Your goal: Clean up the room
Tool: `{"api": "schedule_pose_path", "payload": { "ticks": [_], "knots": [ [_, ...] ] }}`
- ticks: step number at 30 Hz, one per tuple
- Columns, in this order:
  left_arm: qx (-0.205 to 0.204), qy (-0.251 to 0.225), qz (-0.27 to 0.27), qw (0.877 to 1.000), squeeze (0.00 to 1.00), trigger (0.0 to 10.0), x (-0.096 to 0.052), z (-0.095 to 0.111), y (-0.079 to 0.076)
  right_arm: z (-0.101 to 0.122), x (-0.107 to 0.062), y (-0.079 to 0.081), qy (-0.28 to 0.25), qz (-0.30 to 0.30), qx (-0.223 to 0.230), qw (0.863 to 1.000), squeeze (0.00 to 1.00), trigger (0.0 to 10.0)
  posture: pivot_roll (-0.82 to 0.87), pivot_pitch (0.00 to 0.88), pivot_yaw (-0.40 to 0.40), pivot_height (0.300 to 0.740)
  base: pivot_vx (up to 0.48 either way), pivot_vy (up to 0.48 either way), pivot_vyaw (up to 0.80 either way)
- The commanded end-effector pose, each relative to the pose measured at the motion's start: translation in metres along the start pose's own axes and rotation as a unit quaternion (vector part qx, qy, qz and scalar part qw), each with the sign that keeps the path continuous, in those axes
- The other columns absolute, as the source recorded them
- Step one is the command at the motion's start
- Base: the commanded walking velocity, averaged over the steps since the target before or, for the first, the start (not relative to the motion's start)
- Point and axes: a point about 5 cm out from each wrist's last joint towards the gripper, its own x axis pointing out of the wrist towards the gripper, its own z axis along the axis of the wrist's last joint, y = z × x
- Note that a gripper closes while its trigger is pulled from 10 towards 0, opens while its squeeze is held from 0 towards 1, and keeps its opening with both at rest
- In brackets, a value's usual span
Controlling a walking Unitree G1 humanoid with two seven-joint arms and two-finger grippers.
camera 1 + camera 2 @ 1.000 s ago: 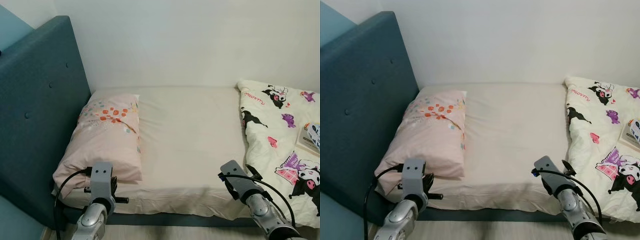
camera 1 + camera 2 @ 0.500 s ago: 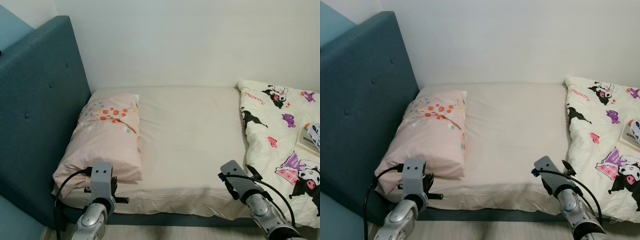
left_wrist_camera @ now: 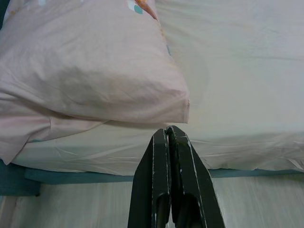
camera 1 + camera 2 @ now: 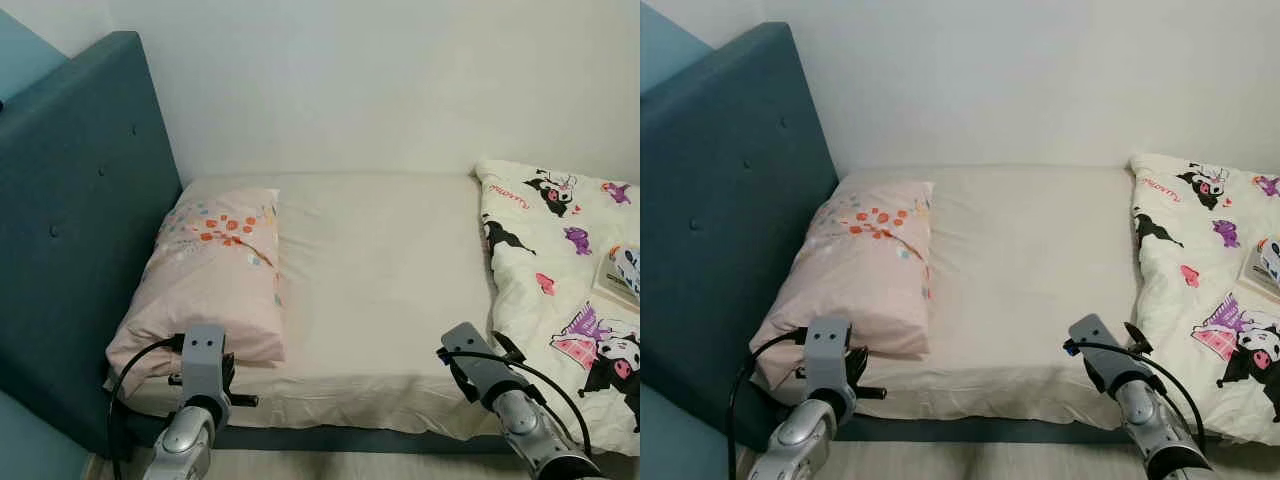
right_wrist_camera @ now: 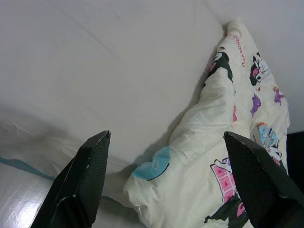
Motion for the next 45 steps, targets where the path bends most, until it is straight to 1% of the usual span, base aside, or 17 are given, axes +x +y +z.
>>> {"api": "schedule_pose_path", "payload": {
  "ticks": [1,45],
  "knots": [
    [0.000,0.010,0.001,1.000,0.00,10.0,-0.0022,-0.0043,0.0001,-0.0037,-0.0025,0.0021,0.002,0.003,0.003,1.000,0.00,10.0,-0.01,0.143,0.006,0.740,0.000,0.000,0.00],
    [0.003,0.010,-0.003,1.000,0.00,10.0,-0.0017,-0.0038,0.0001,-0.0006,-0.0008,0.0042,0.002,0.004,0.004,1.000,0.00,10.0,-0.01,0.128,0.008,0.740,0.000,0.000,0.00]
  ]
}}
